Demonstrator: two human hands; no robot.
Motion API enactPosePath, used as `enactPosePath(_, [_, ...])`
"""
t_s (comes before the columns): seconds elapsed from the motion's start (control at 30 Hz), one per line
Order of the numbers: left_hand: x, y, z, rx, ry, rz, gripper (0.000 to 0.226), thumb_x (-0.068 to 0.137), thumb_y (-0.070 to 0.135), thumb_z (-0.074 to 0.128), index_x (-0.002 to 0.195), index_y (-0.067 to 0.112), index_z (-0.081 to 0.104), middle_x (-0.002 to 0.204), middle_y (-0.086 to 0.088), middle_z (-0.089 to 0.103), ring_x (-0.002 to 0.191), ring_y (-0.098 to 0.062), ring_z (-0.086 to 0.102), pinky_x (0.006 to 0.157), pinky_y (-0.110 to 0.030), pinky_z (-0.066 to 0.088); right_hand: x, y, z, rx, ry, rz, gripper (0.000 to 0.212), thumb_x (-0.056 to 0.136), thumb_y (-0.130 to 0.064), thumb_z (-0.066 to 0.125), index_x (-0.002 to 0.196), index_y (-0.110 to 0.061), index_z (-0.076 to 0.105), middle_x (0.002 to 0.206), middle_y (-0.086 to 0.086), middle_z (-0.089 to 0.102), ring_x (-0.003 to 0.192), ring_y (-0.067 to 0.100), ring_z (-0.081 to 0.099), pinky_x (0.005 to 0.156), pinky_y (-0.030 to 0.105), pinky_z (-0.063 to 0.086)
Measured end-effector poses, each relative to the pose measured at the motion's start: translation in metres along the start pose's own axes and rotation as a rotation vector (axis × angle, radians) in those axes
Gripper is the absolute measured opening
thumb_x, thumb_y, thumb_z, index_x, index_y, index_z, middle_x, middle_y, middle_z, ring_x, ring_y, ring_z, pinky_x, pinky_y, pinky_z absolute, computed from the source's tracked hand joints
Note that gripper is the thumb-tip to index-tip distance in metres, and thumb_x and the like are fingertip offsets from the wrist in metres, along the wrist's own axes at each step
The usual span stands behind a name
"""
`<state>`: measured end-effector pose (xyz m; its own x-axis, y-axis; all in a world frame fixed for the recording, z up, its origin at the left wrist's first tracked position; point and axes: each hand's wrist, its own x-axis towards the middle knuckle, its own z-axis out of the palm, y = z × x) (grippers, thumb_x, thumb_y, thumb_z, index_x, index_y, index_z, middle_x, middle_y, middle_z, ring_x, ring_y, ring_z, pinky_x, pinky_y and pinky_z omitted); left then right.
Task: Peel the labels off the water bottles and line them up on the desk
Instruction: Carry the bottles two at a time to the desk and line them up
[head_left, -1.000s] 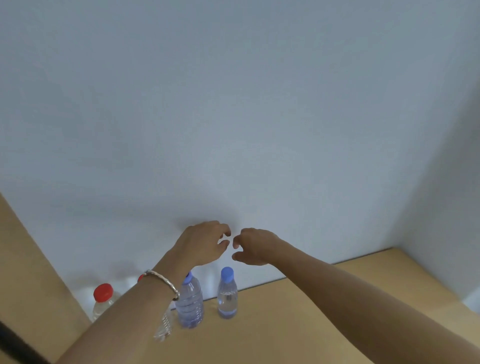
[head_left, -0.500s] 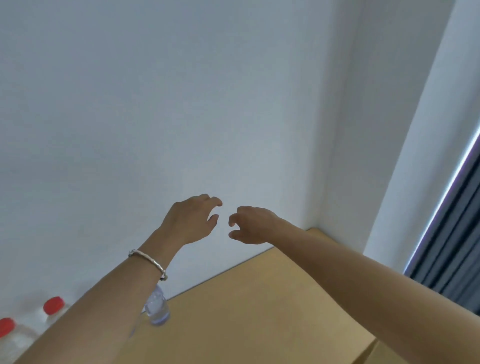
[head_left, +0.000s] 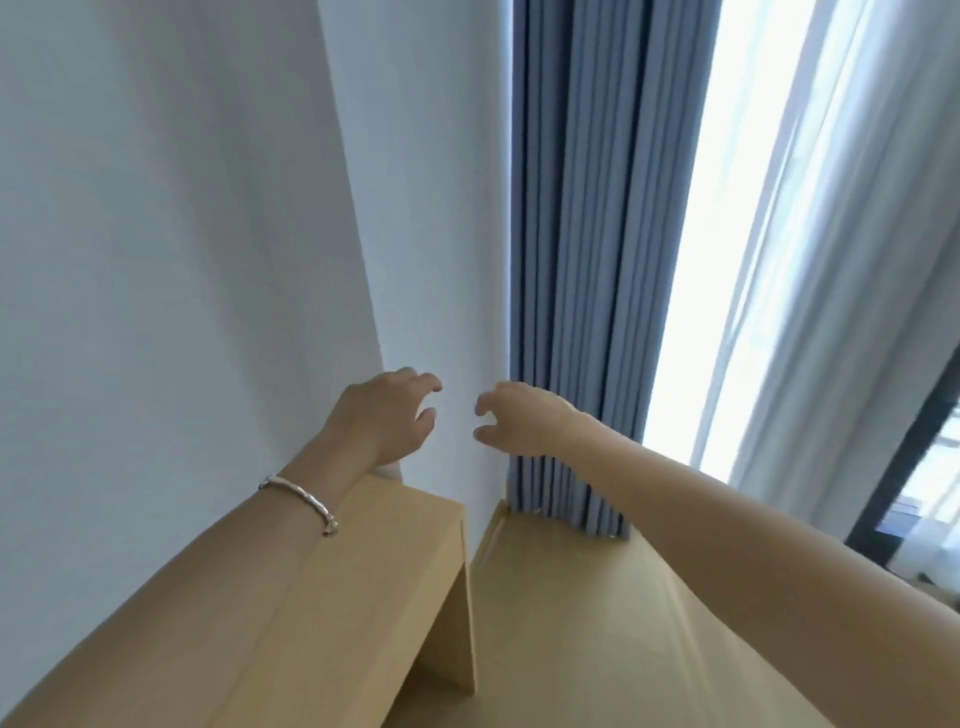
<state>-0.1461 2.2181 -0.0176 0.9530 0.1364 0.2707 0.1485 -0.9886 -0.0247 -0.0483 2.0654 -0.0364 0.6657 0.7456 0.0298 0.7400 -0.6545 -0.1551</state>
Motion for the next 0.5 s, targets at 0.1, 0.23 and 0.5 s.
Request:
enactPosePath(0.1, [0.042, 0.068, 0.013, -0.053, 0.003, 0.16, 0.038, 0.098, 0.032, 0.042, 0.134, 0.025, 0.048, 0.129, 0.002, 0.056, 0.115, -0.02, 0.055, 0.089, -0.037, 0.045, -0.036, 0.073, -0.009, 0.056, 0.027, 0.168, 0.035, 0.095, -0.034, 0.049, 0.122, -0.015, 0.059, 0.121, 0.004, 0.057, 0.105, 0.023, 0.059, 0.086, 0.034, 0.051])
enactPosePath(0.23, [0.09, 0.152, 0.033, -0.111, 0.0, 0.345, 0.037, 0.098, 0.031, 0.043, 0.134, 0.023, 0.048, 0.126, 0.002, 0.057, 0.11, -0.02, 0.057, 0.087, -0.036, 0.046, -0.088, 0.156, -0.013, 0.077, 0.038, 0.38, 0.026, 0.093, -0.029, 0.051, 0.106, -0.01, 0.064, 0.109, 0.006, 0.06, 0.096, 0.025, 0.061, 0.079, 0.037, 0.054])
enactPosePath(0.5, [0.175, 0.3, 0.068, -0.18, -0.05, 0.644, 0.038, 0.099, 0.033, 0.038, 0.137, 0.025, 0.044, 0.13, 0.004, 0.053, 0.113, -0.017, 0.055, 0.09, -0.039, 0.047, -0.151, 0.285, -0.032, 0.056, 0.047, 0.697, 0.044, 0.096, -0.035, 0.048, 0.137, -0.021, 0.048, 0.142, 0.002, 0.044, 0.127, 0.02, 0.047, 0.1, 0.036, 0.042])
